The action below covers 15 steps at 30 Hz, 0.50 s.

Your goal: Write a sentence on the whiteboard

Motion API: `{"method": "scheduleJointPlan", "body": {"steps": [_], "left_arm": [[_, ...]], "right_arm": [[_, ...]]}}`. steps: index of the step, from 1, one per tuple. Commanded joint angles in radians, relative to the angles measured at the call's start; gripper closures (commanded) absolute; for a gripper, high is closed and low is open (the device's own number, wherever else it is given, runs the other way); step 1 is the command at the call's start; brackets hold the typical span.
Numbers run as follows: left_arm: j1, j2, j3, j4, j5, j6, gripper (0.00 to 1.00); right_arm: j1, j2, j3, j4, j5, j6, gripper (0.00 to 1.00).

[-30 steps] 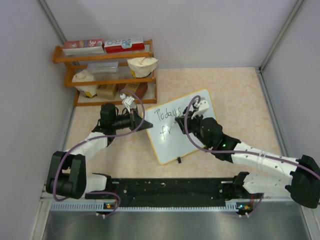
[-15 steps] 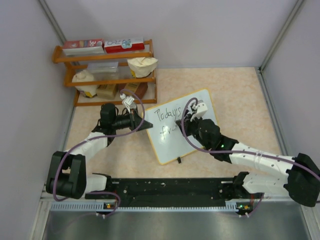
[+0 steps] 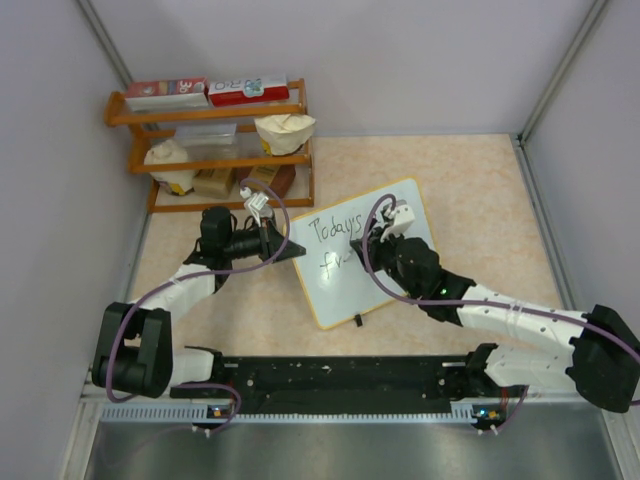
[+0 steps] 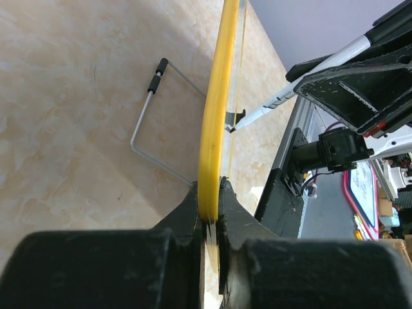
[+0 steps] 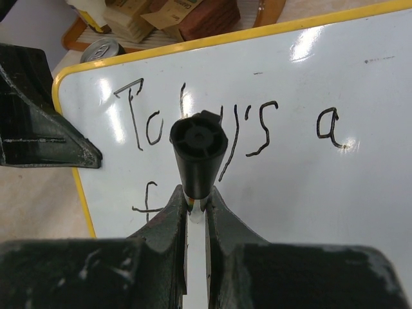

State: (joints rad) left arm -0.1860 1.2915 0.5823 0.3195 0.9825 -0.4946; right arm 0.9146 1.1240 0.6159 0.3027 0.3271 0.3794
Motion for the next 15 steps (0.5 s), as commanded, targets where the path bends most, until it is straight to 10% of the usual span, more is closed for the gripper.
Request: {"method": "scheduleJointPlan", "body": {"steps": [1, 15], "left_arm": [[-0.009, 0.008, -0.024, -0.050, -0.073, 0.160, 1.00], [-0.010, 0.014, -0.021, -0.051, -0.073, 0.162, 1.00]], "right_arm": [[-0.031, 0.014, 0.002, 0.000, 0.030, 0.004, 1.00], [-0.072, 0.011, 0.051, -0.017, 0.030, -0.013, 1.00]]}}
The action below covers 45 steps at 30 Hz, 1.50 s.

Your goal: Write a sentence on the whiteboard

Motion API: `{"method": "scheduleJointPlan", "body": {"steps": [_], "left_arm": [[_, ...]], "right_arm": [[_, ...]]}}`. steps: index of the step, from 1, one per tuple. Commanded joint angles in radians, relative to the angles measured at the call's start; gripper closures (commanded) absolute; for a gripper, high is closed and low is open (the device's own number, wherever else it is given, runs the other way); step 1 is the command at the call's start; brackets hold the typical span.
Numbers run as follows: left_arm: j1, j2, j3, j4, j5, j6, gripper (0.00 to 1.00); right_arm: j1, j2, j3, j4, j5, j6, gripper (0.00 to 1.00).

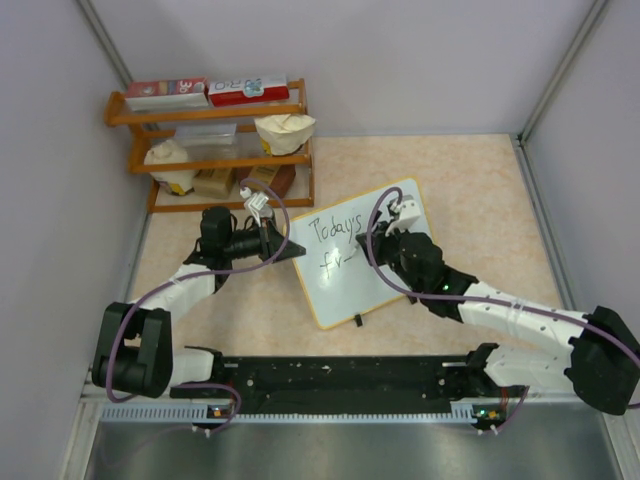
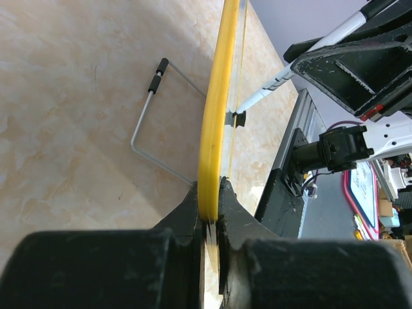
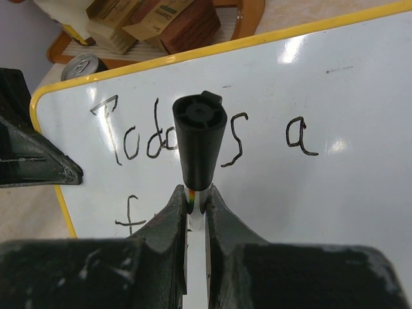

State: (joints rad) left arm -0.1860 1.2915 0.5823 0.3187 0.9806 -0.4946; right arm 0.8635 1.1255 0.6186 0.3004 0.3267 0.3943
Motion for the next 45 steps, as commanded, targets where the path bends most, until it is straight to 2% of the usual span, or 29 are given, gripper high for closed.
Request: {"method": "scheduleJointPlan", "body": {"steps": [1, 9, 18, 29, 36, 45], "left_arm": [[-0.010, 0.012, -0.021, -0.050, -0.071, 0.162, 1.00], [-0.010, 0.015, -0.018, -0.052, -0.071, 0.163, 1.00], [-0.010, 0.014, -0.019, -0.053, -0.071, 0.162, 1.00], [-0.010, 0.011, -0.022, -0.052, -0.071, 0.160, 1.00], [-0.010, 0.006, -0.021, -0.053, -0.071, 0.160, 1.00], [-0.010, 0.009, -0.022, -0.052, -0.072, 0.162, 1.00]], "right_arm": [[-0.021, 0.011, 0.055, -0.015, 0.019, -0.028, 1.00], [-0.021, 0.025, 0.064, -0.009, -0.049, -0.018, 1.00], [-0.020, 0.034, 0.003, 0.005, -0.095, 0.015, 1.00], [-0.021, 0.007, -0.036, -0.035, -0.028, 0.035, 1.00], [-0.021, -0.009, 0.001, -0.066, 0.040, 0.021, 1.00], [-0.026, -0.027, 0.056, -0.064, 0.038, -0.005, 1.00]]}}
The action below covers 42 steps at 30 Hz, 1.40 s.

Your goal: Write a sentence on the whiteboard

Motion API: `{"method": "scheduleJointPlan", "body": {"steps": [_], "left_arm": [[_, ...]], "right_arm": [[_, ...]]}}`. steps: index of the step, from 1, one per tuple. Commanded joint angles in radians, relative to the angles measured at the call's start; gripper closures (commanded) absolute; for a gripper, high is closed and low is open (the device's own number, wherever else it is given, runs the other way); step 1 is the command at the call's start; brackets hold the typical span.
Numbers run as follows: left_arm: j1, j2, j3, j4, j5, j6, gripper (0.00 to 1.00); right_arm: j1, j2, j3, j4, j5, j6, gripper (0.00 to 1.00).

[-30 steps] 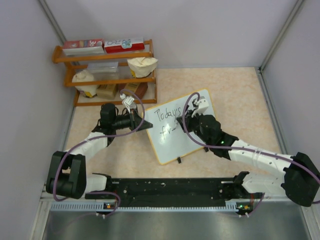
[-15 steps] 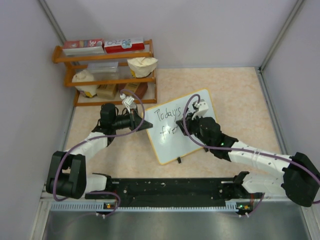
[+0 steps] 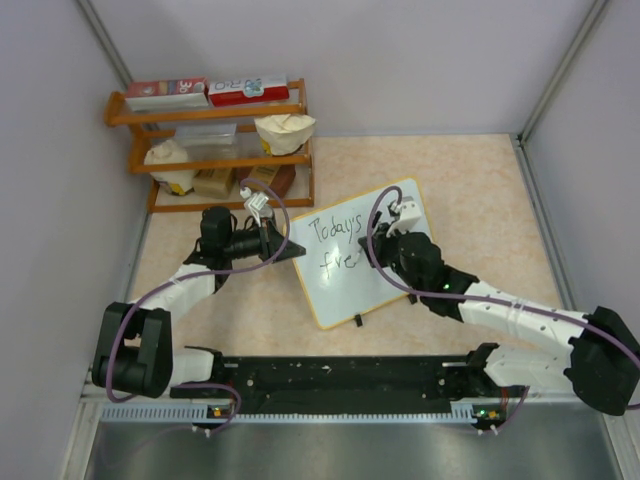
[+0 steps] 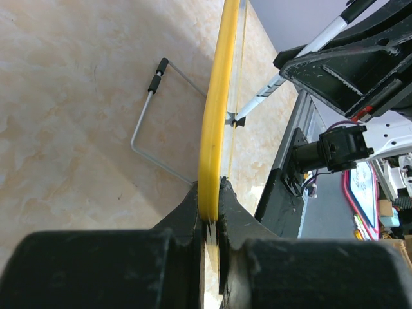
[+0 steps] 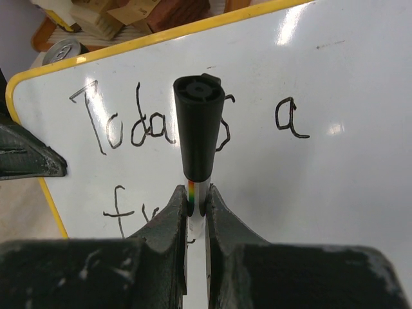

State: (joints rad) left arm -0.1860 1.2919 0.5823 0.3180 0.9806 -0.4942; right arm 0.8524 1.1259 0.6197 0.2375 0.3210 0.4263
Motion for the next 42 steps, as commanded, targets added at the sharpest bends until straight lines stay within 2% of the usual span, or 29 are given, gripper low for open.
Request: {"method": "scheduleJointPlan", "body": {"steps": [1, 9, 26, 42], "left_arm": [[-0.010, 0.012, -0.021, -0.053, -0.072, 0.161, 1.00], [-0.010, 0.014, -0.022, -0.051, -0.072, 0.163, 1.00], [-0.010, 0.004, -0.025, -0.048, -0.071, 0.158, 1.00], [-0.010, 0.009, -0.024, -0.050, -0.072, 0.161, 1.00]], "right_arm": [[-0.016, -0.035, 0.057, 0.000, 0.040, -0.038, 1.00], [-0.019, -0.112, 0.061, 0.014, 0.035, -0.049, 1.00], [-0.042, -0.005, 0.091, 0.002, 0.029, -0.044, 1.00], [-0.041, -0.006, 0.023, -0.003, -0.023, -0.043, 1.00]]}}
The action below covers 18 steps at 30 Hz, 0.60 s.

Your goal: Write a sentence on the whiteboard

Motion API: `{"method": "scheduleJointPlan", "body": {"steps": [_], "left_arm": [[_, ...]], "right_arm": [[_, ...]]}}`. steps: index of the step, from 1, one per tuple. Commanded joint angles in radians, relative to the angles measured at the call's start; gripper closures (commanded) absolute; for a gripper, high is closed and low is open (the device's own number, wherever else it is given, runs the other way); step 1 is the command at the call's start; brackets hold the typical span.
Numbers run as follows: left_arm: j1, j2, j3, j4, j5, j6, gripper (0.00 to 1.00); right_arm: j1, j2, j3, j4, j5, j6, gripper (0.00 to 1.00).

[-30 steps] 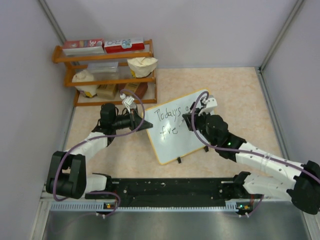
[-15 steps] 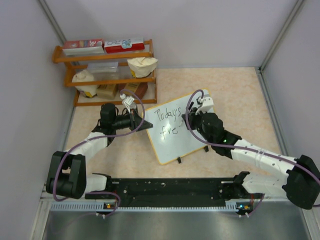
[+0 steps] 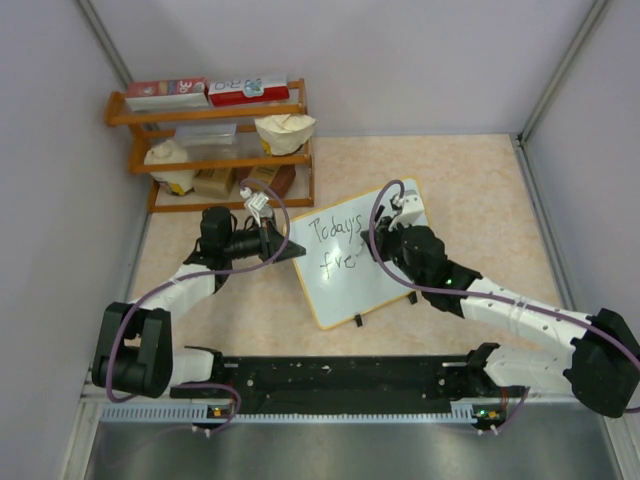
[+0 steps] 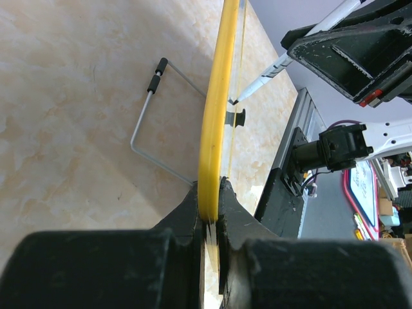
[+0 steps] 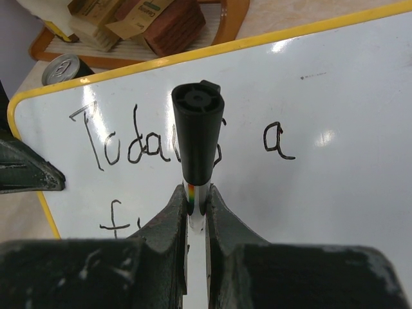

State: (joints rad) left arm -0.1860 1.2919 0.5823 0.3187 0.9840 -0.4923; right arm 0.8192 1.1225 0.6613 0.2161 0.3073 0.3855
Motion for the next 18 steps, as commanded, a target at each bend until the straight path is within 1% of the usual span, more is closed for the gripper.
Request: {"method": "scheduleJointPlan", "body": {"steps": [1, 9, 18], "left_arm": [[-0.010, 0.010, -0.022, -0.050, -0.076, 0.159, 1.00], [-0.010, 0.012, -0.022, -0.050, -0.074, 0.159, 1.00], [-0.010, 0.014, -0.021, -0.050, -0.074, 0.159, 1.00]], "right_arm": [[-0.008, -0.004, -0.022, 0.016, -0.005, 0.000, 1.00], [-0.009, -0.026, -0.040, -0.009, 0.047, 0.004, 1.00], [-0.009, -0.020, -0.048, 0.014, -0.023, 0.001, 1.00]]}}
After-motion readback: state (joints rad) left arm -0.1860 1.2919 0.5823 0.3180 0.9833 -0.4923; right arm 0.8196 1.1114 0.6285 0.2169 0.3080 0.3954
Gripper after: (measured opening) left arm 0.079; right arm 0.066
